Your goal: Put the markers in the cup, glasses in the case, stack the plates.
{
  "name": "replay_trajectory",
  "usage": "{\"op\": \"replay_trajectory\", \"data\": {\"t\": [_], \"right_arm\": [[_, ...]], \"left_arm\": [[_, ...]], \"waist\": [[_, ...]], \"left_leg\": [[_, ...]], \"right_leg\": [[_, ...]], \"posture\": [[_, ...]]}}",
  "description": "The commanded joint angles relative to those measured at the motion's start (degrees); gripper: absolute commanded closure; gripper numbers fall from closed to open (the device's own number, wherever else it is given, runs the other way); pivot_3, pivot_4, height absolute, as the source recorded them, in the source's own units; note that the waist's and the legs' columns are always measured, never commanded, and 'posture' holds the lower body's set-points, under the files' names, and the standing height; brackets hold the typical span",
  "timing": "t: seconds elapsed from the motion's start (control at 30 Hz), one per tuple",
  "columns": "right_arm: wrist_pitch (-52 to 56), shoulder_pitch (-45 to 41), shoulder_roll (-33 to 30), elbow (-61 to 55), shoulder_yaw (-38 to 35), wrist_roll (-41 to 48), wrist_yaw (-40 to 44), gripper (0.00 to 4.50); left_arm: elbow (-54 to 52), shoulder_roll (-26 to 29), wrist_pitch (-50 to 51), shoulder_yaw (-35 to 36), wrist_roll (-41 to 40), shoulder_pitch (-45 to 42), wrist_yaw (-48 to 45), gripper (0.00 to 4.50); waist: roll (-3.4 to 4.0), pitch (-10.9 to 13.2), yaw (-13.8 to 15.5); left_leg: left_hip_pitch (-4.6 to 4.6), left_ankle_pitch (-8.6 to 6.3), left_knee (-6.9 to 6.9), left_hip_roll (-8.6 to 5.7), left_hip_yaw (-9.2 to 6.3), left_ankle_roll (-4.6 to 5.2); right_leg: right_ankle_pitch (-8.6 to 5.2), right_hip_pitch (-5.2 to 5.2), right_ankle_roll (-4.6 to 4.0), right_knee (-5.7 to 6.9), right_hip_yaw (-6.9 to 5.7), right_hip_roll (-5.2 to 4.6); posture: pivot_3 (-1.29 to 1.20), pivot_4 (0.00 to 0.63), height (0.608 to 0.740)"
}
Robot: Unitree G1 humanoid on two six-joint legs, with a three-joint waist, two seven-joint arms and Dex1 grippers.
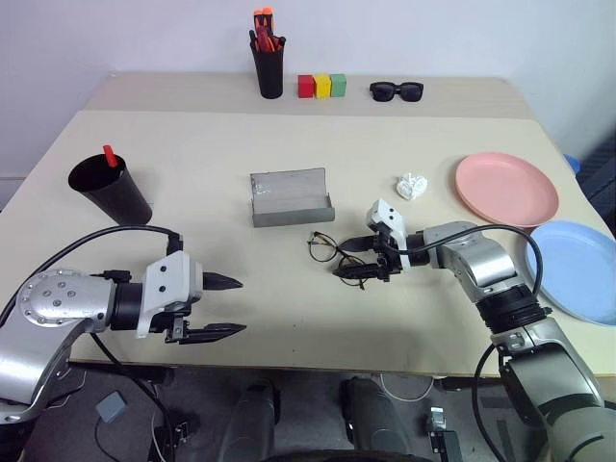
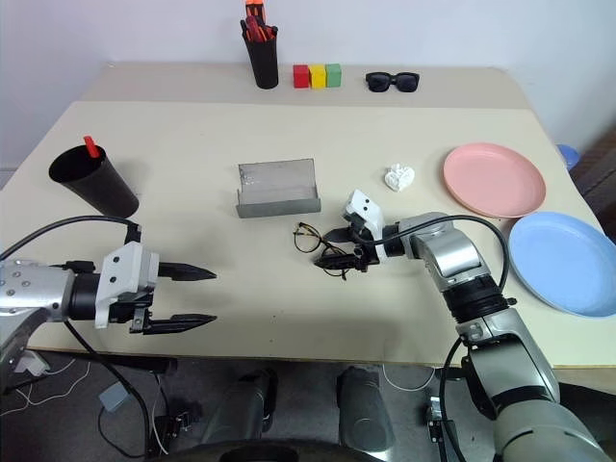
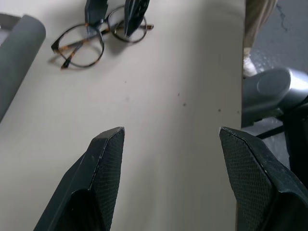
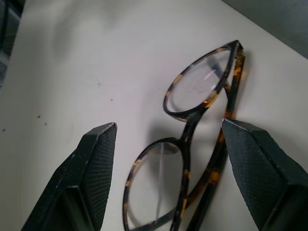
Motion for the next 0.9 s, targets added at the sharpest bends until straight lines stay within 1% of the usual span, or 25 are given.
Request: {"op": "replay_trajectory", "data": {"t": [0.03, 0.37, 0.9], "right_arm": [[-0.1, -1.5, 0.3, -1.5, 0.0, -0.1, 1.3, 0.96], [2.6, -1.6, -0.3, -5.5, 0.5, 0.1, 2.8, 0.96], [2.6, -2.4, 0.7, -5.7, 1.2, -0.4, 2.9, 0.96]], "left_arm": [[-1.0, 0.9, -2.0, 0.7, 0.3, 1.2, 0.5, 1.32], [0.2, 0.9, -4.6, -1.9, 2.3, 2.7, 1.8, 1.32], [0.1, 1.3, -4.8, -4.0, 2.4, 2.3, 3.5, 1.32]], "waist": [[0.0, 0.0, 0.0], [0.01, 0.0, 0.0], [0.01, 0.0, 0.0]], "left_leg": [[0.0, 0.0, -0.01, 0.0, 0.0, 0.0], [0.0, 0.0, -0.02, 0.0, 0.0, 0.0], [0.0, 0.0, -0.04, 0.0, 0.01, 0.0]], "right_leg": [[0.0, 0.0, 0.0, 0.0, 0.0, 0.0], [0.0, 0.0, -0.01, -0.03, 0.0, 0.0], [0.0, -0.01, -0.01, -0.06, 0.0, 0.0]], "posture": [[0.0, 0.15, 0.74], [0.0, 0.15, 0.74], [0.0, 0.15, 0.74]]}}
